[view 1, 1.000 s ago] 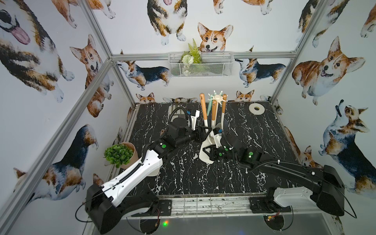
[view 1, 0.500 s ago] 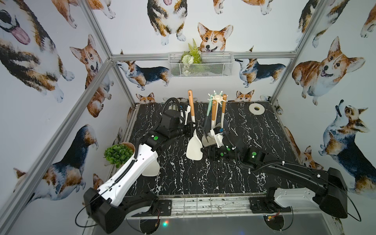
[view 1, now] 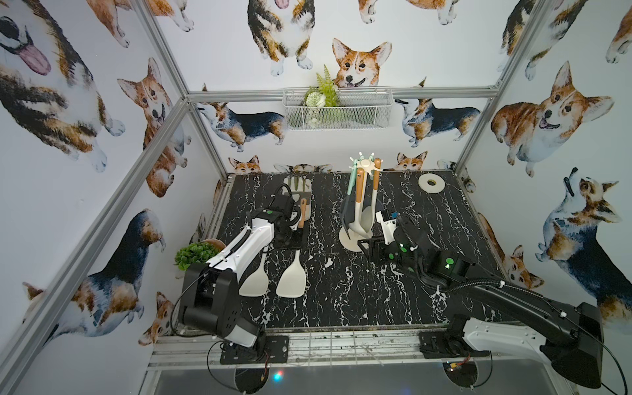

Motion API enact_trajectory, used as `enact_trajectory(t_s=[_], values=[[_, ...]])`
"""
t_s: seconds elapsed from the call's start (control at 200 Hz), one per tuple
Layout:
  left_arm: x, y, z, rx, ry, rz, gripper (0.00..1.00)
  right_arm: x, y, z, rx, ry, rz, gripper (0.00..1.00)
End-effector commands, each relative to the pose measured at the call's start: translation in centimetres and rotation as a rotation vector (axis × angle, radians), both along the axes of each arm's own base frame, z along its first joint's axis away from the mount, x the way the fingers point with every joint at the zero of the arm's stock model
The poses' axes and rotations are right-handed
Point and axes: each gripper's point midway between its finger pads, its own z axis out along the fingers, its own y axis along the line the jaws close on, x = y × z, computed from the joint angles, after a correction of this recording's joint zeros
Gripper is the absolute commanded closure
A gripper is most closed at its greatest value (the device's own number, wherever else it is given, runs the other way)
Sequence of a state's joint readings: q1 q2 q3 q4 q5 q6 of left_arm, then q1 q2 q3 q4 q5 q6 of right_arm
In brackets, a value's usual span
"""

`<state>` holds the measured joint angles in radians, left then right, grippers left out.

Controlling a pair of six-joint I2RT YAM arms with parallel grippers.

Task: Take the spatula off the kitchen utensil rack
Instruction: Place the spatula at the center of the board.

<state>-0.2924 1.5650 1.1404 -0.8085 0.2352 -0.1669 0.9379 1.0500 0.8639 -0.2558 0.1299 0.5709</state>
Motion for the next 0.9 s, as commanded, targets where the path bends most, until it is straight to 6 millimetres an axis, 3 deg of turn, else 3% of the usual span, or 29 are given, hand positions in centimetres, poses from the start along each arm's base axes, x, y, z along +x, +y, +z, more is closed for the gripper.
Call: enact_trajectory(t_s=[0.0, 0.461, 0.876, 0.896], values=[[0.8, 0.7, -1.3, 0.051, 0.017, -0.025, 1.0, 0.2, -0.7, -0.4, -0.02, -0.002, -0.021, 0.38], [1.3, 3.2, -7.4, 0.112, 0.179, 0.031, 1.0, 1.0, -0.6, -1.3, -0.049, 0.008, -0.019, 0.38], [1.0, 4.3, -8.9, 0.159, 0.226, 0.052, 1.0, 1.2, -0.3, -1.5, -0.061, 0.011, -0.01, 0.38], [1.0, 4.3, -8.9, 0.161, 0.227, 0.054, 1.0, 1.2, -0.3, -1.5, -0.061, 0.01, -0.011, 0.34]])
